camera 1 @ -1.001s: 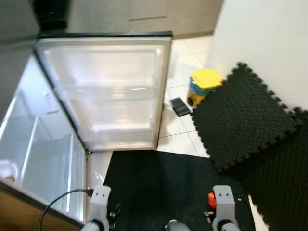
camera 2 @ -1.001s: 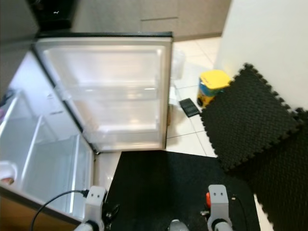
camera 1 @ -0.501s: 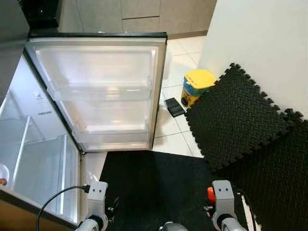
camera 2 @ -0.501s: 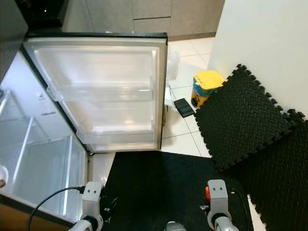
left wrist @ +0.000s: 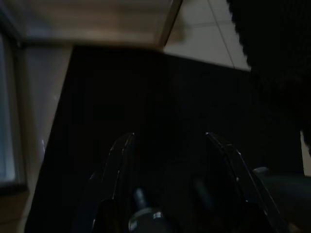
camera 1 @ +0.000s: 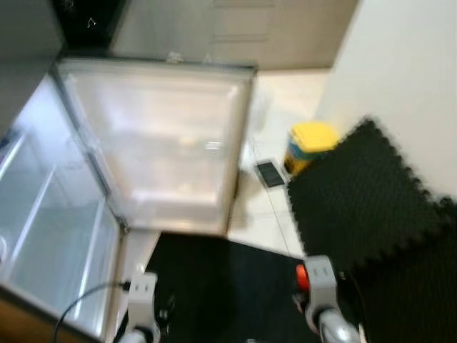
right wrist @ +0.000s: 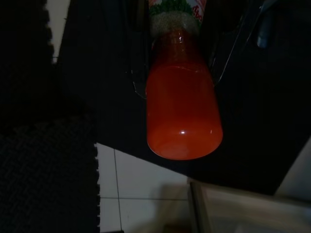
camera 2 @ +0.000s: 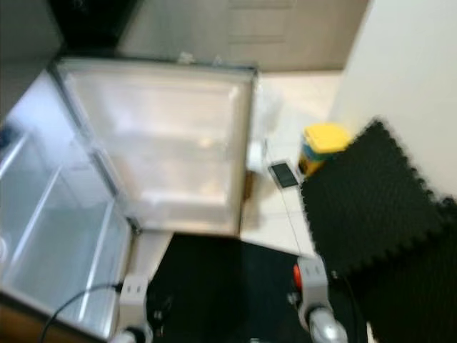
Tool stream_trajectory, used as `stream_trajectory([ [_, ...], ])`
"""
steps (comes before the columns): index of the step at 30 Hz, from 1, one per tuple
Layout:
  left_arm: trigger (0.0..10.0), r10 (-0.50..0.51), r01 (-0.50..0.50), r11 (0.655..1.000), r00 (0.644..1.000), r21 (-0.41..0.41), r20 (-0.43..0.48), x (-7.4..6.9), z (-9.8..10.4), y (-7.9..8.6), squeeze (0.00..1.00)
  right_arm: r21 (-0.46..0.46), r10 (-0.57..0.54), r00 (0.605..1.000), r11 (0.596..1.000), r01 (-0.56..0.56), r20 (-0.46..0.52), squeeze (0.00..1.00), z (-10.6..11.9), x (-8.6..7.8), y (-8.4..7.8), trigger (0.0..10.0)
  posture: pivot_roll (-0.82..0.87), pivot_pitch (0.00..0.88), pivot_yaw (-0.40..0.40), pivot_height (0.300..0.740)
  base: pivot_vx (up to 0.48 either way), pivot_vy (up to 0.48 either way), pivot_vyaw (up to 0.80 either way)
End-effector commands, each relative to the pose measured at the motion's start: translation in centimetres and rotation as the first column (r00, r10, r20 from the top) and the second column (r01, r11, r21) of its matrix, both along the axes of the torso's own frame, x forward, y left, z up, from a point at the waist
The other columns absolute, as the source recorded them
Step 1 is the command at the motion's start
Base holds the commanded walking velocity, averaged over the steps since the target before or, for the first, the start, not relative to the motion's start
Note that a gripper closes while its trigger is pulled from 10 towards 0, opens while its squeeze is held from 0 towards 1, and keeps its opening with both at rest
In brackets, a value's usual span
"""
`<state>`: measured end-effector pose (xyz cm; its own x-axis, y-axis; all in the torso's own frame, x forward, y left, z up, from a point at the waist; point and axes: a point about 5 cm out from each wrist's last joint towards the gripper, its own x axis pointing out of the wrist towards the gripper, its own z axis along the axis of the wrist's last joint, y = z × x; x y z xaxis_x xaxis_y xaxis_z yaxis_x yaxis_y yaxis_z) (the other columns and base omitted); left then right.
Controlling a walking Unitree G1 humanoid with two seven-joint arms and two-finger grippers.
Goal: Restocking fridge
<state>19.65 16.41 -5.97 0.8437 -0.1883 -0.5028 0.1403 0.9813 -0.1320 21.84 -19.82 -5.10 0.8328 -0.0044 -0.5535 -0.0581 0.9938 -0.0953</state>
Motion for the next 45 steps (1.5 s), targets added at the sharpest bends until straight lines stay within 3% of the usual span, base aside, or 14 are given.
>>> stream_trajectory([
  [1,10.0,-0.007,0.007,1.000,1.000,0.016,-0.017,-0.5,-0.3,0.1,0.00,-0.009,-0.010,1.000,1.000,0.010,-0.018,0.00,-0.2,-0.3,-0.5,10.0,-0.19,0.095,-0.002,0.740,0.000,-0.364,0.00],
  [12,10.0,0.047,-0.048,0.996,0.999,0.076,0.004,-0.3,0.0,1.6,0.00,-0.027,0.033,0.999,0.999,-0.033,-0.008,0.00,0.1,0.2,-0.1,10.0,-0.18,0.098,0.001,0.740,0.000,-0.033,0.00],
  [34,10.0,-0.038,0.035,0.998,0.998,0.057,0.052,0.0,0.5,0.9,0.00,-0.032,0.042,0.999,0.999,-0.042,-0.012,0.00,-0.1,0.0,0.2,10.0,-0.18,0.105,0.013,0.740,0.000,0.000,0.77],
  [45,10.0,0.014,-0.016,0.999,0.998,0.034,0.062,0.1,0.6,1.3,0.00,-0.019,0.018,1.000,1.000,-0.017,0.010,0.00,0.1,0.1,0.0,10.0,-0.18,0.101,0.016,0.740,0.000,0.000,0.58],
])
